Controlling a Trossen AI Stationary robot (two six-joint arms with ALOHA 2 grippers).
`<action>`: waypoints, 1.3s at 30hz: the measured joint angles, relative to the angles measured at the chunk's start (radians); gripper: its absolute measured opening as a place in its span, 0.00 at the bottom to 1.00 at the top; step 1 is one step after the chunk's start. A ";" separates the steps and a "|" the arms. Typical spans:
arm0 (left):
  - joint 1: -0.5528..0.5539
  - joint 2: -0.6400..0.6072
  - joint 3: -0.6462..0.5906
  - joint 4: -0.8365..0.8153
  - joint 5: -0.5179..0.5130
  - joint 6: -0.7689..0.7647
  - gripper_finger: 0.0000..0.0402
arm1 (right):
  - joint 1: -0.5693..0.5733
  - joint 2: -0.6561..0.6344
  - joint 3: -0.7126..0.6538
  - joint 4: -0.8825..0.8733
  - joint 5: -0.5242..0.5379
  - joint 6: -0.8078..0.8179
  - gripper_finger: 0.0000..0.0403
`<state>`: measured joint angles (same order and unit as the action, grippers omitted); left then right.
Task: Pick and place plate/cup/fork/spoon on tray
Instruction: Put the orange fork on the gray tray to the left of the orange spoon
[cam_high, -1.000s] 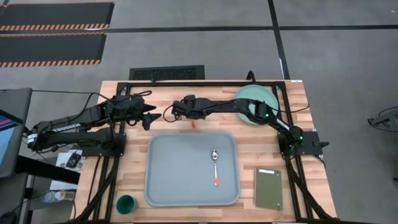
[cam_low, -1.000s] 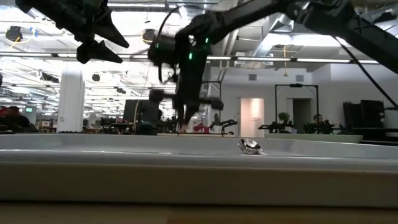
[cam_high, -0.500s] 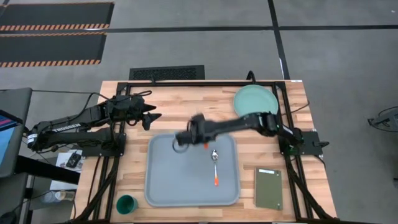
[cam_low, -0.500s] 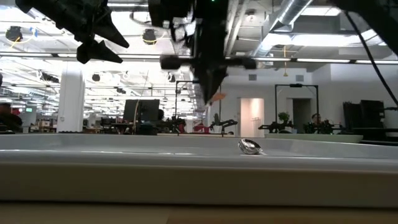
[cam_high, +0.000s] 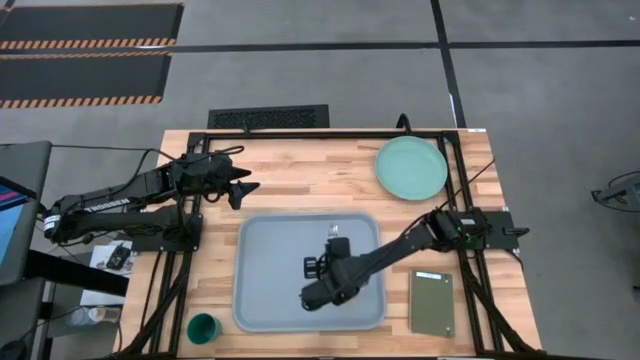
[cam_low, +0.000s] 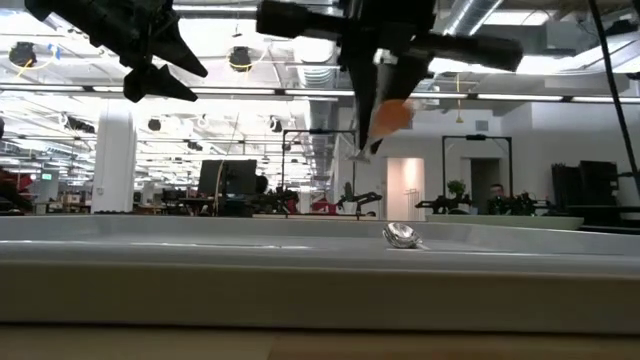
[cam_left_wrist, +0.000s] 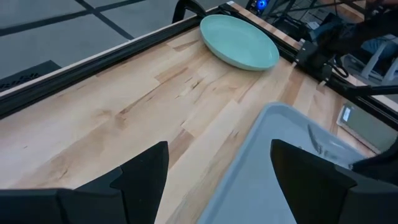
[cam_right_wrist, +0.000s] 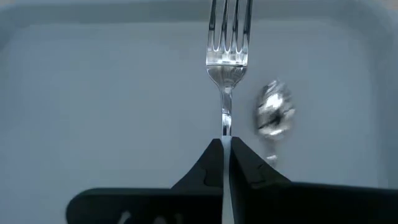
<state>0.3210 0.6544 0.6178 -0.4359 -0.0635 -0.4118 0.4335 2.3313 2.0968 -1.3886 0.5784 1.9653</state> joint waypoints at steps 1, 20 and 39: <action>0.000 0.000 0.000 0.000 0.000 0.000 0.67 | 0.004 0.007 -0.002 0.006 0.001 0.008 0.03; 0.000 0.000 0.000 -0.030 -0.021 -0.037 0.67 | 0.026 0.094 -0.011 0.047 -0.041 0.054 0.06; 0.000 0.000 0.000 -0.029 -0.023 -0.015 0.67 | 0.026 0.097 -0.071 0.124 -0.041 0.051 0.07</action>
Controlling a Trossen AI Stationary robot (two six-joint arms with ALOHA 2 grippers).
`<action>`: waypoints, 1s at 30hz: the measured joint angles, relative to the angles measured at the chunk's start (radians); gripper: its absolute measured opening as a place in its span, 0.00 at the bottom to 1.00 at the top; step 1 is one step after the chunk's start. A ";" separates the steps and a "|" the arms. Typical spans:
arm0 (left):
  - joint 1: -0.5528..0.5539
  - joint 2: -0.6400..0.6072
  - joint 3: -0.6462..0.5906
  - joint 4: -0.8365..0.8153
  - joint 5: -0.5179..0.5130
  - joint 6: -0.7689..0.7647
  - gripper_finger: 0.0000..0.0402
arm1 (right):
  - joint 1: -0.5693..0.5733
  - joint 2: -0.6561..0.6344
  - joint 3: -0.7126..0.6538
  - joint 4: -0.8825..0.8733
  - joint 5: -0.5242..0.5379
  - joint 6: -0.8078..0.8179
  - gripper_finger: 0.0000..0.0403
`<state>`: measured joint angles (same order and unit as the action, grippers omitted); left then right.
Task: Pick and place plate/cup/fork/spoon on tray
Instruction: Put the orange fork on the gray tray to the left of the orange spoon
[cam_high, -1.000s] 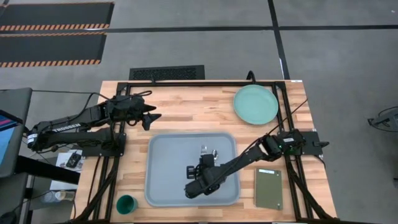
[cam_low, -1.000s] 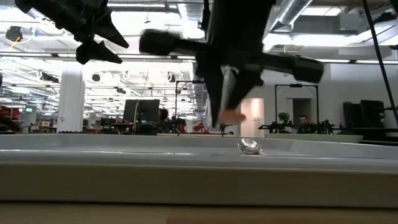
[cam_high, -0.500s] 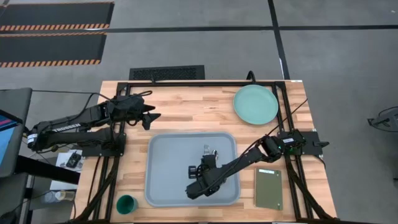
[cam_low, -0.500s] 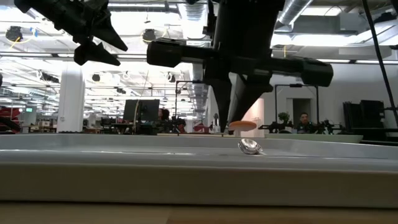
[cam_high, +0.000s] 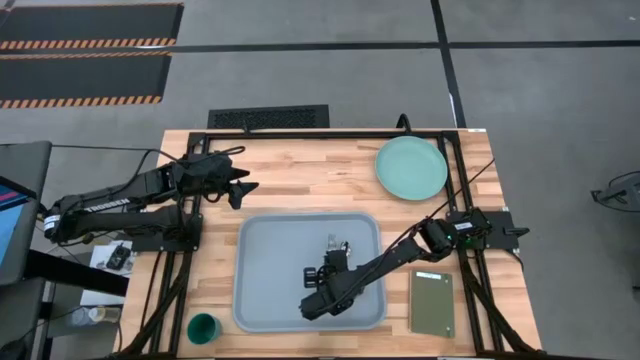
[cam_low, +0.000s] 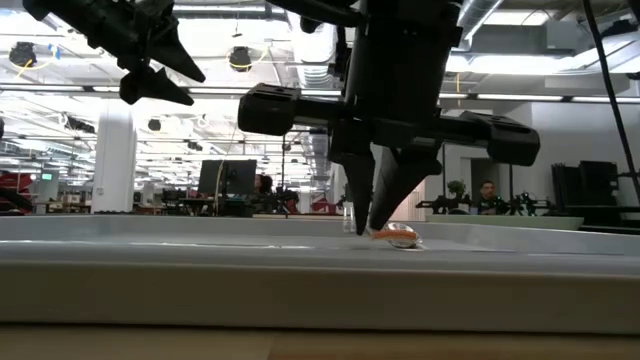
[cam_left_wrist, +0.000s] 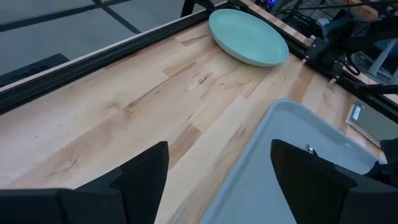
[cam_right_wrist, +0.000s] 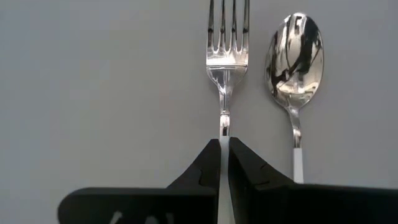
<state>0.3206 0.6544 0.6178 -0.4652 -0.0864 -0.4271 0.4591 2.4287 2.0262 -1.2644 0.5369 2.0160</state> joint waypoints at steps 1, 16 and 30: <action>0.000 0.000 0.000 0.000 0.000 0.000 0.67 | 0.000 0.000 0.000 0.002 0.000 0.000 0.07; 0.000 0.000 0.000 0.000 0.000 0.001 0.67 | 0.000 -0.003 -0.058 0.083 -0.022 -0.005 0.08; 0.000 0.000 0.000 0.000 0.000 0.001 0.67 | -0.001 -0.003 -0.059 0.082 -0.038 -0.008 0.14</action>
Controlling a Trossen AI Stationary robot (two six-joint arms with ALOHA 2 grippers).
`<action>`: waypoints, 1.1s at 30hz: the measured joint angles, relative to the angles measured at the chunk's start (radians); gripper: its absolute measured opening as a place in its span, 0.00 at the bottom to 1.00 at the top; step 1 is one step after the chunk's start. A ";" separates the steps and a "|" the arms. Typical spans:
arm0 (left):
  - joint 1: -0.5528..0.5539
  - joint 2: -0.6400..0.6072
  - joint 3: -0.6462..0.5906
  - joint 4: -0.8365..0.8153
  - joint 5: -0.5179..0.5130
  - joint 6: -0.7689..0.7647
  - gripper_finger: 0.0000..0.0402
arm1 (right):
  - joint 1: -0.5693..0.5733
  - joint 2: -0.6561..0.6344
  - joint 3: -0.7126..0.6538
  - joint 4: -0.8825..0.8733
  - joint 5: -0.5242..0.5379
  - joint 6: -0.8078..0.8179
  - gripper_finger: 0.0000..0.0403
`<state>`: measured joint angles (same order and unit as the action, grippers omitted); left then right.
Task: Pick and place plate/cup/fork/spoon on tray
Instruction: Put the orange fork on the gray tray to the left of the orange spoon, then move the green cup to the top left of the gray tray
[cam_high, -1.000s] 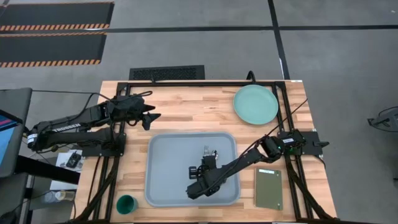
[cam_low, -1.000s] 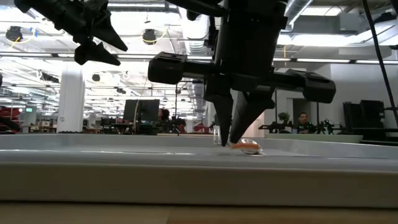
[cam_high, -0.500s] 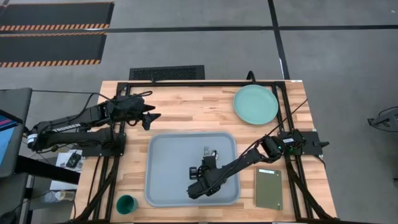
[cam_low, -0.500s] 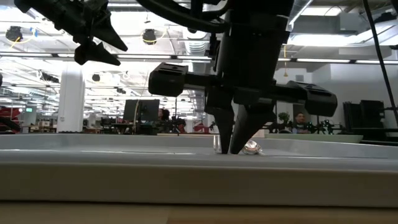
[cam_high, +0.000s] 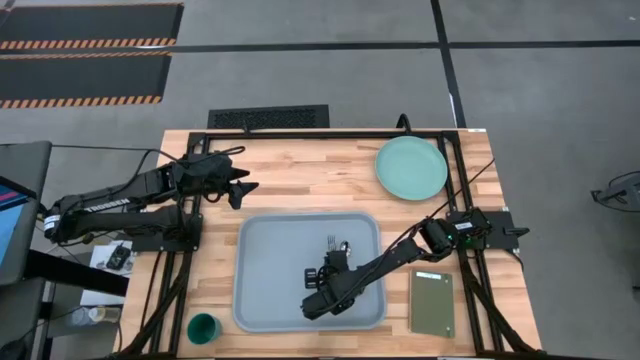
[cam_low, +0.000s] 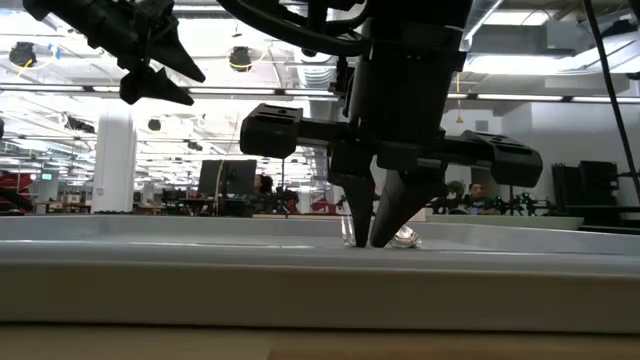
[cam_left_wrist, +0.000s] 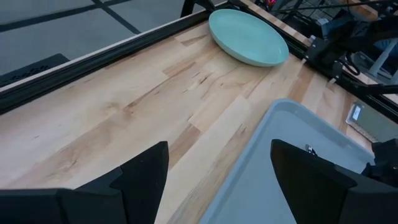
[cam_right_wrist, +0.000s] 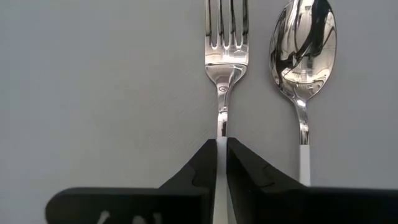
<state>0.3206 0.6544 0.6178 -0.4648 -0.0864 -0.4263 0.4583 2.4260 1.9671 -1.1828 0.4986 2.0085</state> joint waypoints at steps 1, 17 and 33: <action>0.000 0.000 0.000 0.000 0.000 0.000 0.67 | 0.000 0.000 0.000 0.000 -0.001 0.000 0.14; 0.000 0.000 0.000 0.000 0.000 0.000 0.67 | -0.001 -0.004 0.000 -0.004 -0.001 0.000 0.31; 0.000 0.000 0.000 0.000 0.000 0.000 0.67 | -0.001 -0.005 0.153 -0.289 0.018 0.000 0.40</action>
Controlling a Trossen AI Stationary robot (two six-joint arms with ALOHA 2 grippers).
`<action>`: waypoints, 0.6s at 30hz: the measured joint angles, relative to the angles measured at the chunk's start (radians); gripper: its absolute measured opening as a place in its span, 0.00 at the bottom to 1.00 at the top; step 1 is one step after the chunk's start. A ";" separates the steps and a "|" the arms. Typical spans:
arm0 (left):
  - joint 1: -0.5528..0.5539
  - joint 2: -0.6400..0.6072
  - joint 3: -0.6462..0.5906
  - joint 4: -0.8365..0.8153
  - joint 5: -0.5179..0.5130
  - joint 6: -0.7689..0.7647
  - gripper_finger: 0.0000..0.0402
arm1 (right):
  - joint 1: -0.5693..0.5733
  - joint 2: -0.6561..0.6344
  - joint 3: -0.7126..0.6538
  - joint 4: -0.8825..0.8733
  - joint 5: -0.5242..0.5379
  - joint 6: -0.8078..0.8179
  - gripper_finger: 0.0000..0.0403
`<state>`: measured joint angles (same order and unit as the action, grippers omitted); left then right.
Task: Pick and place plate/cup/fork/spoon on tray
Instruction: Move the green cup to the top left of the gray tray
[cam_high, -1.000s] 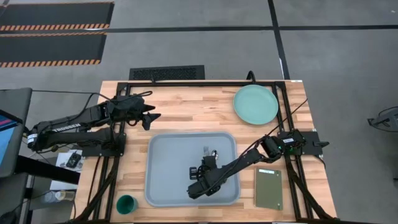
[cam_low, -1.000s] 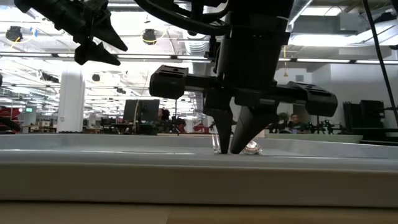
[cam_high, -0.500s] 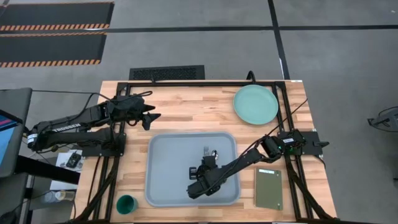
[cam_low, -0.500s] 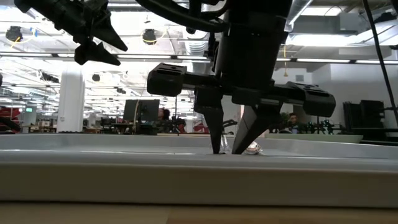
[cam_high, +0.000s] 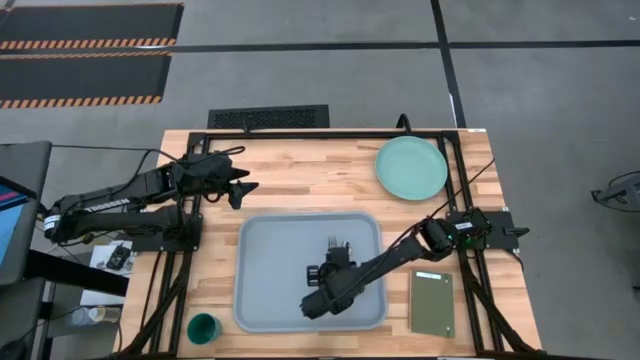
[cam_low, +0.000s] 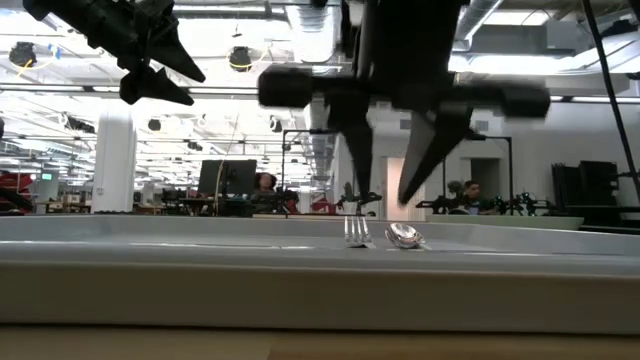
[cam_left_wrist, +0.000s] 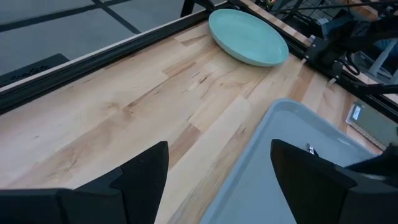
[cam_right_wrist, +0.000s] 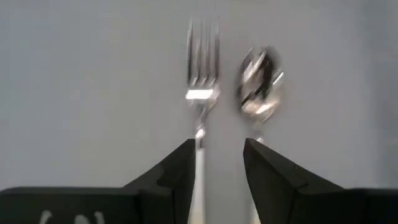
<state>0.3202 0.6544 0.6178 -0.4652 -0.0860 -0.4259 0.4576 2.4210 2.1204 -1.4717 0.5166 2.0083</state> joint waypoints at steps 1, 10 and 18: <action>0.000 0.000 0.000 0.000 0.000 0.000 0.67 | 0.000 0.000 0.027 -0.057 0.005 0.001 0.40; 0.000 0.000 0.000 0.011 0.002 0.000 0.67 | -0.080 -0.240 0.052 -0.101 0.159 -0.429 0.38; 0.000 0.000 0.000 0.011 0.019 -0.005 0.67 | -0.158 -0.497 0.050 -0.100 0.314 -0.738 0.37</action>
<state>0.3206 0.6544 0.6178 -0.4543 -0.0668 -0.4308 0.2993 1.9242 2.1700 -1.5715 0.8307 1.2702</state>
